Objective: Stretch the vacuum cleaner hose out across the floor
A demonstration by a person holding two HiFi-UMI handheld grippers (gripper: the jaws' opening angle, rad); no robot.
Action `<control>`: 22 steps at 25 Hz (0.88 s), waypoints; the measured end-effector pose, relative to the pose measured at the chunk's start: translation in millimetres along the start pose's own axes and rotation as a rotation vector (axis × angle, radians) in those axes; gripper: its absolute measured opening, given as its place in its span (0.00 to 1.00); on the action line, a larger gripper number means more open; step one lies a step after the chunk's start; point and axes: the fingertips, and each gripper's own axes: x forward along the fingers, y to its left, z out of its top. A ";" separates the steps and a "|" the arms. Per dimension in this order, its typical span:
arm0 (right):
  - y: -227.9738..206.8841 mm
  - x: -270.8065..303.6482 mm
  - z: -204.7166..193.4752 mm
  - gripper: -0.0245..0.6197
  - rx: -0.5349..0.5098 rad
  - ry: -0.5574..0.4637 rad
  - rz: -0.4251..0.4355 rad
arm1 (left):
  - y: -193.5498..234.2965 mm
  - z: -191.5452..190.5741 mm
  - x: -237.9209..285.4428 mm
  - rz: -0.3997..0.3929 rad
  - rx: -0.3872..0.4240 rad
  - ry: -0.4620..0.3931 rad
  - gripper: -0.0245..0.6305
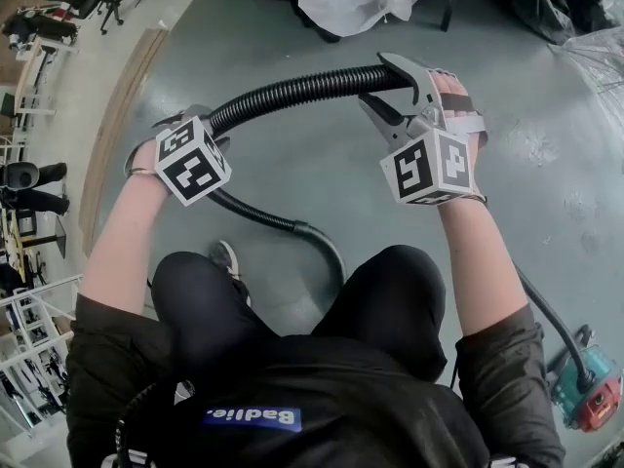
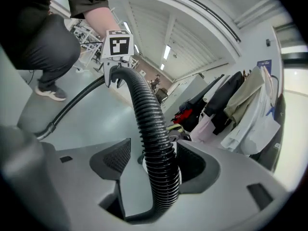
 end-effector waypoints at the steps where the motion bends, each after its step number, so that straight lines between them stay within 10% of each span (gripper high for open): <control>1: -2.7 1.7 -6.7 0.47 -0.004 0.020 -0.013 | 3.4 5.4 10.5 -0.006 0.014 -0.001 0.26; 8: 24.7 34.9 2.3 0.47 0.033 0.160 -0.066 | 39.5 -25.4 87.6 -0.119 -0.045 -0.117 0.25; 16: 132.0 161.8 159.7 0.47 -0.350 0.097 0.087 | 8.5 -54.5 63.1 -0.466 0.014 -0.400 0.25; 22: 147.6 238.2 183.6 0.39 -0.417 0.269 0.072 | 9.9 -89.4 59.0 -0.582 0.107 -0.569 0.29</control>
